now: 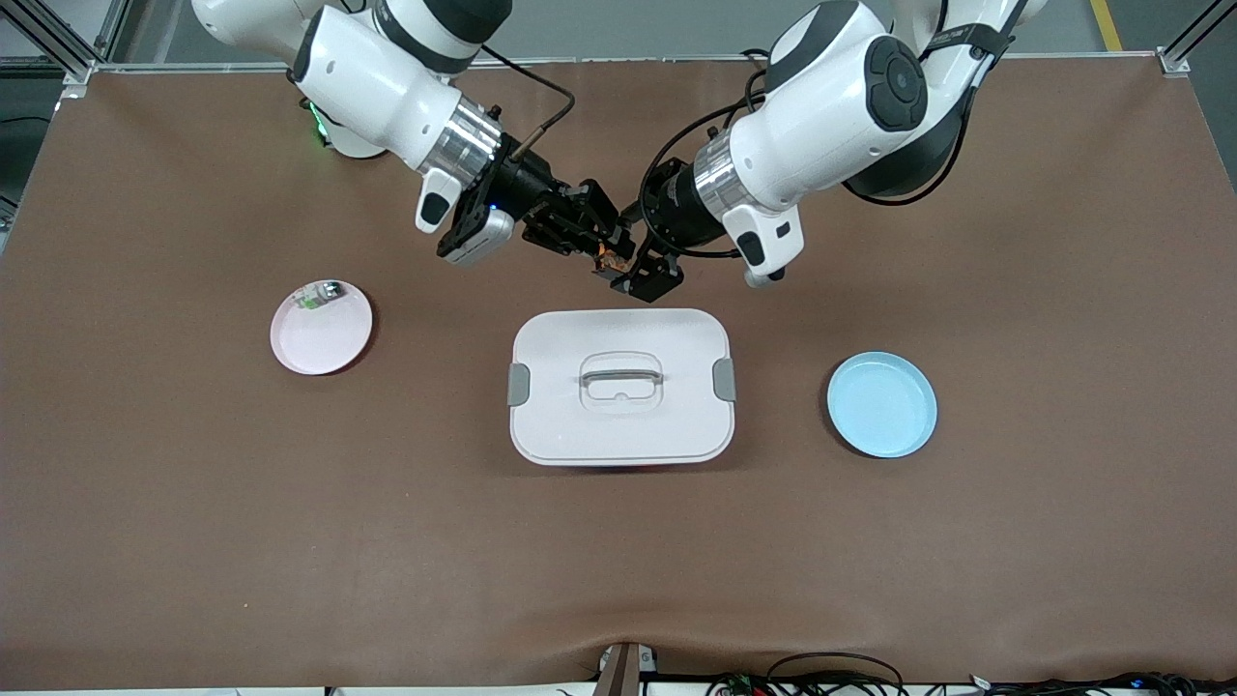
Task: Transfer orange switch to right arm and place
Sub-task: 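Close the right gripper on the switch and open the left gripper, then carry the switch to the white plate while the left gripper withdraws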
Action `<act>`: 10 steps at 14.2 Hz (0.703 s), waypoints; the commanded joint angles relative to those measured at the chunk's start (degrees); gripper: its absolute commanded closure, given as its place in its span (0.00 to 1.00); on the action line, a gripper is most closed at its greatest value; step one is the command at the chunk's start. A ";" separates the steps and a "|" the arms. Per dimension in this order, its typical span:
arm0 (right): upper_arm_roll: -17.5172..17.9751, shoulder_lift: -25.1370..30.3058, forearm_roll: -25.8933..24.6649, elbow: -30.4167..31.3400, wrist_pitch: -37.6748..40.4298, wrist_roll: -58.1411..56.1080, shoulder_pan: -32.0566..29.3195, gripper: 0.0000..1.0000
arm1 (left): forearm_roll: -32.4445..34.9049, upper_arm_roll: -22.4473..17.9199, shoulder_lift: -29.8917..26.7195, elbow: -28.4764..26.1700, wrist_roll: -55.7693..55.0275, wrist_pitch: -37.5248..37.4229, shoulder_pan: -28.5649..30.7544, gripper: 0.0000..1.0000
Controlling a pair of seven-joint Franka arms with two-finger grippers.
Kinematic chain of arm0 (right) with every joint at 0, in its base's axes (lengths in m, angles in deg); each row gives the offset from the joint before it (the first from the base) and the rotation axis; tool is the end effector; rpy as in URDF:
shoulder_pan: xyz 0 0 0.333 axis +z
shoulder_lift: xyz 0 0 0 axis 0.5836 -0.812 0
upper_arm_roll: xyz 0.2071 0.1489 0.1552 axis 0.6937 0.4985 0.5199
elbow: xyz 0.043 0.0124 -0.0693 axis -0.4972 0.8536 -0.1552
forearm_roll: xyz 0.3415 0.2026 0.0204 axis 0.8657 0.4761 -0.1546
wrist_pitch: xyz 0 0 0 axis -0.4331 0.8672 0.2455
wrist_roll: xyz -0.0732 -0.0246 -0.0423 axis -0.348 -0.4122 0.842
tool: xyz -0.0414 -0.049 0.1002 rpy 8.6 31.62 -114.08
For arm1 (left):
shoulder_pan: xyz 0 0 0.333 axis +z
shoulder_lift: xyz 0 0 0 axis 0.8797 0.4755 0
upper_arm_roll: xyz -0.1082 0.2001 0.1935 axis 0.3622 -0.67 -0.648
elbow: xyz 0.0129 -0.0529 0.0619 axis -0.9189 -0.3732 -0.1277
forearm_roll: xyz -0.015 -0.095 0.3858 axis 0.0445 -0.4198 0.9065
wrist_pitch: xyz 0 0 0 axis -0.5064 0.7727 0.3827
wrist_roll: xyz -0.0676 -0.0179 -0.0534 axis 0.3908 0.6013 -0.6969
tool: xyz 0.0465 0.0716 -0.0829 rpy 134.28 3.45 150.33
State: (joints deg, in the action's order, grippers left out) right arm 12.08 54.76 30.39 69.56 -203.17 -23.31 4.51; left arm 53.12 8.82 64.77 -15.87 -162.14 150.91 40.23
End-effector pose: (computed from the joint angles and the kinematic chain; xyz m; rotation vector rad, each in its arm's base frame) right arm 0.4816 0.4067 0.4926 -2.2194 0.3106 -0.2180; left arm 0.5131 -0.4360 0.5136 1.9866 1.7366 -0.6271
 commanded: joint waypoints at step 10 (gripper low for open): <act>-0.64 -0.12 -23.98 -6.33 28.35 -8.58 -12.60 1.00 | 5.97 -0.37 -1.10 -0.03 15.48 -0.59 2.48 0.00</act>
State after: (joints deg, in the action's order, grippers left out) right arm 10.85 54.73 11.97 65.95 -180.67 -27.08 -4.60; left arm 57.92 8.53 64.48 -15.35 -152.75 151.16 41.31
